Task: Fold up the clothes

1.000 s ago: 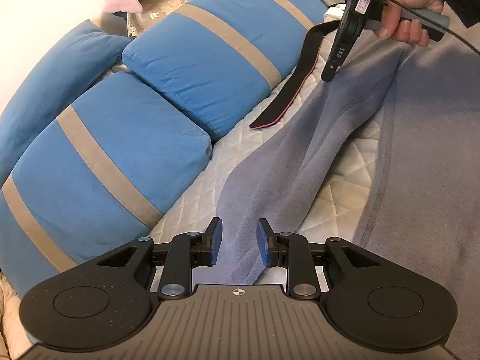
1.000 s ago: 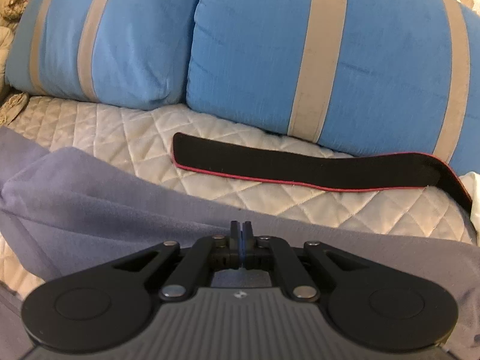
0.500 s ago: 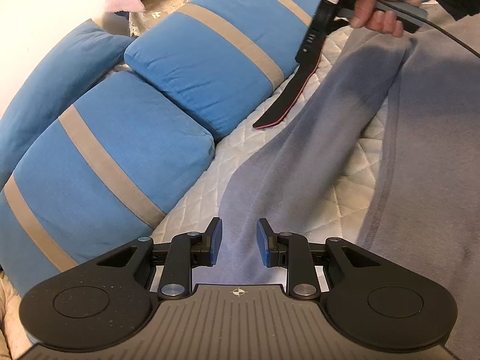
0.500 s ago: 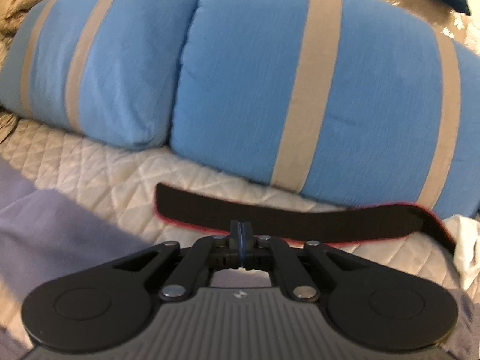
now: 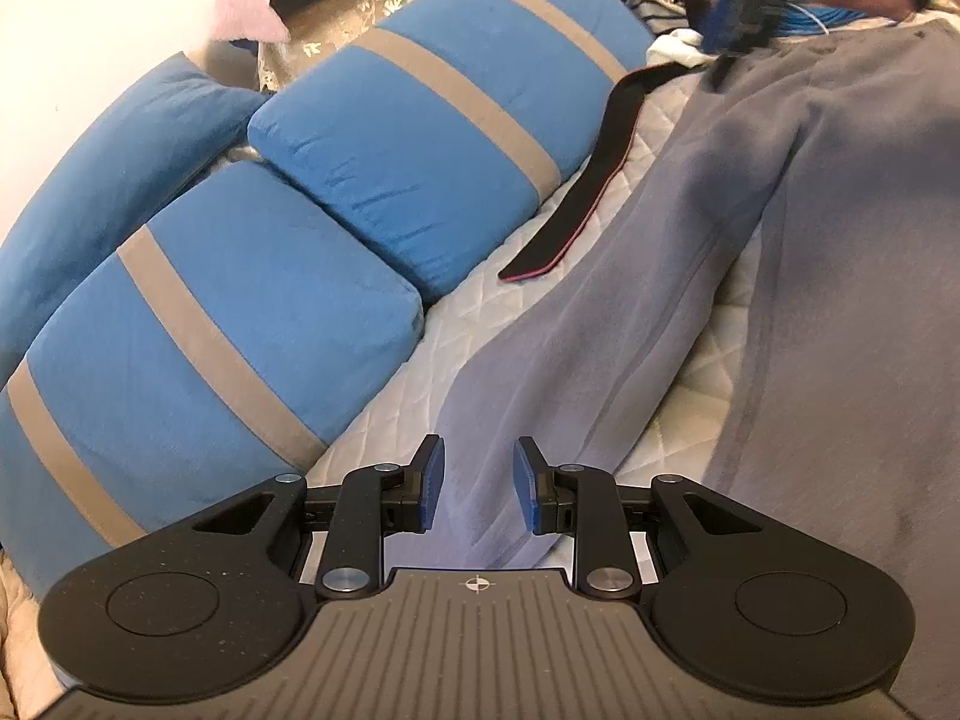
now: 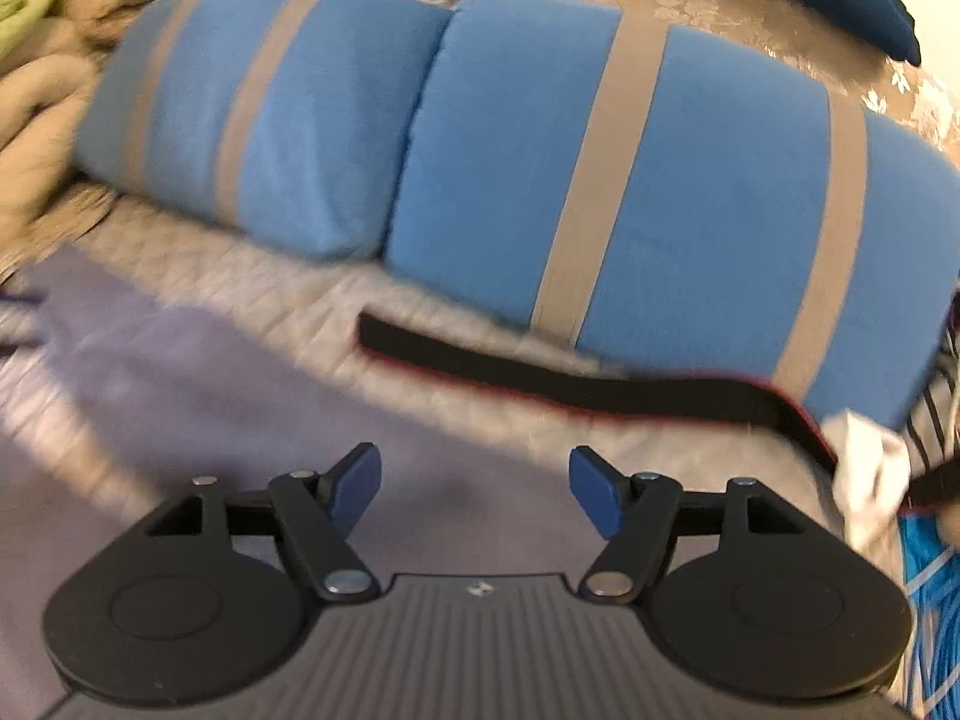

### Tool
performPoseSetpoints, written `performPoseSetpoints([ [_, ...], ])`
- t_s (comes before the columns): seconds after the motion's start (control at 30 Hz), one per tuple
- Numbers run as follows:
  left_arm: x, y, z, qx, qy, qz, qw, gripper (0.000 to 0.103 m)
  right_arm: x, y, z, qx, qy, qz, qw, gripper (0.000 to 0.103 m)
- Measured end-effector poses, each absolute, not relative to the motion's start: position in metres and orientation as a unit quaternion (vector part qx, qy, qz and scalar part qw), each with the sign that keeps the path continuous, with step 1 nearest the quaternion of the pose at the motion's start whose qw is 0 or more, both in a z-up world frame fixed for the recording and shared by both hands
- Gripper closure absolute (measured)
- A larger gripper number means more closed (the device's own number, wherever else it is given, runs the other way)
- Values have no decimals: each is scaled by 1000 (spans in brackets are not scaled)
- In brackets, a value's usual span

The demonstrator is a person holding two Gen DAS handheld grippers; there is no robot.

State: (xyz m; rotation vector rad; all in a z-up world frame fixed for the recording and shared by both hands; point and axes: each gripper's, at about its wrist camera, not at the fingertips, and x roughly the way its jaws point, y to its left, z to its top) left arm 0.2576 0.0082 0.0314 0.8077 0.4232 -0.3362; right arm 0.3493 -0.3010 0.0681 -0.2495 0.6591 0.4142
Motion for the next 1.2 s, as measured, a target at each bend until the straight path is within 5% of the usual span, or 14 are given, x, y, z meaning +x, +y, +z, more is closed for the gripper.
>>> performPoseSetpoints([
  [0.1, 258, 6, 32, 384, 205, -164, 885, 78, 311, -305, 54, -137, 341, 220, 904, 30],
  [0.23, 258, 6, 30, 385, 210, -164, 884, 78, 281, -298, 30, -157, 360, 221, 893, 50],
  [0.47, 259, 7, 27, 392, 214, -162, 880, 78, 281, -287, 8, -128, 389, 225, 884, 50],
  [0.53, 260, 7, 27, 391, 215, -163, 880, 78, 285, -289, 3, -99, 402, 222, 883, 84],
  [0.63, 260, 7, 27, 390, 215, -163, 880, 78, 281, -286, -1, -93, 402, 211, 886, 103],
  [1.2, 258, 6, 30, 386, 212, -167, 882, 78, 215, -301, 37, -117, 410, 242, 872, 103],
])
